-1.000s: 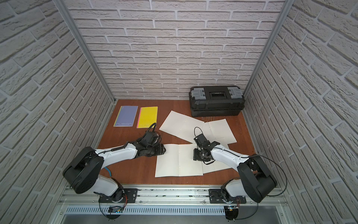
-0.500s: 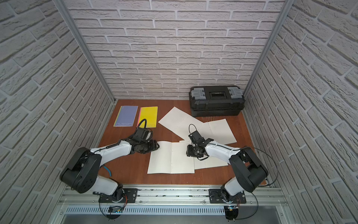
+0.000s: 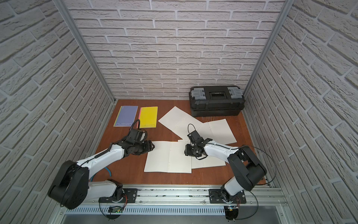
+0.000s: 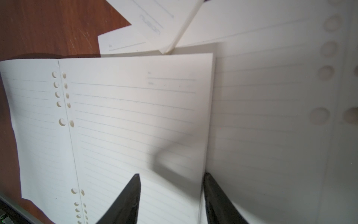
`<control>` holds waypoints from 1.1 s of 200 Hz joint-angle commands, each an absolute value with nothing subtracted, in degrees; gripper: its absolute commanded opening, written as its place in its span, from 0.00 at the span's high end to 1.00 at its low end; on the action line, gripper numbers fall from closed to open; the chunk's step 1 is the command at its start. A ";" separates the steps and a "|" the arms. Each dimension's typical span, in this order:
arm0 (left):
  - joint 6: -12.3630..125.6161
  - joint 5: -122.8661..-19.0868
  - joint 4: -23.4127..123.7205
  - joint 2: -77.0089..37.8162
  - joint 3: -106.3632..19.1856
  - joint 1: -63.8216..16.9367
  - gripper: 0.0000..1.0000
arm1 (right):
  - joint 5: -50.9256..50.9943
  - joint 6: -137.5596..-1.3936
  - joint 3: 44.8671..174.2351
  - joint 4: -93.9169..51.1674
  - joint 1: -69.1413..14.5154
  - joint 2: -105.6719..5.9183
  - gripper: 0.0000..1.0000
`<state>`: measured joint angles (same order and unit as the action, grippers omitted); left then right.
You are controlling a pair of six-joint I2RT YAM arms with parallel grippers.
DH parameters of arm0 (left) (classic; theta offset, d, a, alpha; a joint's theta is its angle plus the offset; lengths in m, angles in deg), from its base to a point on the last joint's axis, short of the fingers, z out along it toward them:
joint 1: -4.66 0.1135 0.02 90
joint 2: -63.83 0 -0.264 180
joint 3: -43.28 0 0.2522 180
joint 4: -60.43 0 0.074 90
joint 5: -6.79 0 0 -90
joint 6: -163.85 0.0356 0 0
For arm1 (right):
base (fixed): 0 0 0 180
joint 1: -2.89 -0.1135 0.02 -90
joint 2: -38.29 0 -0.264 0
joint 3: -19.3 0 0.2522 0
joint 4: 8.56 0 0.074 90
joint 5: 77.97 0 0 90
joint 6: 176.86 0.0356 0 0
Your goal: Close the notebook
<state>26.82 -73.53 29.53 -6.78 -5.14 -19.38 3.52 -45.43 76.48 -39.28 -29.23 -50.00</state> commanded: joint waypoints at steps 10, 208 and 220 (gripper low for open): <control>18.68 -76.39 25.68 2.47 -0.16 -21.47 0.31 | 2.57 -44.85 75.25 -37.99 -29.81 -51.86 0.47; 7.50 -80.74 22.43 7.60 8.69 -37.17 0.26 | 3.40 -45.03 74.38 -39.01 -29.80 -49.89 0.47; 7.41 -80.65 23.49 6.51 8.69 -37.80 0.27 | 3.29 -44.94 74.17 -38.94 -29.81 -49.78 0.47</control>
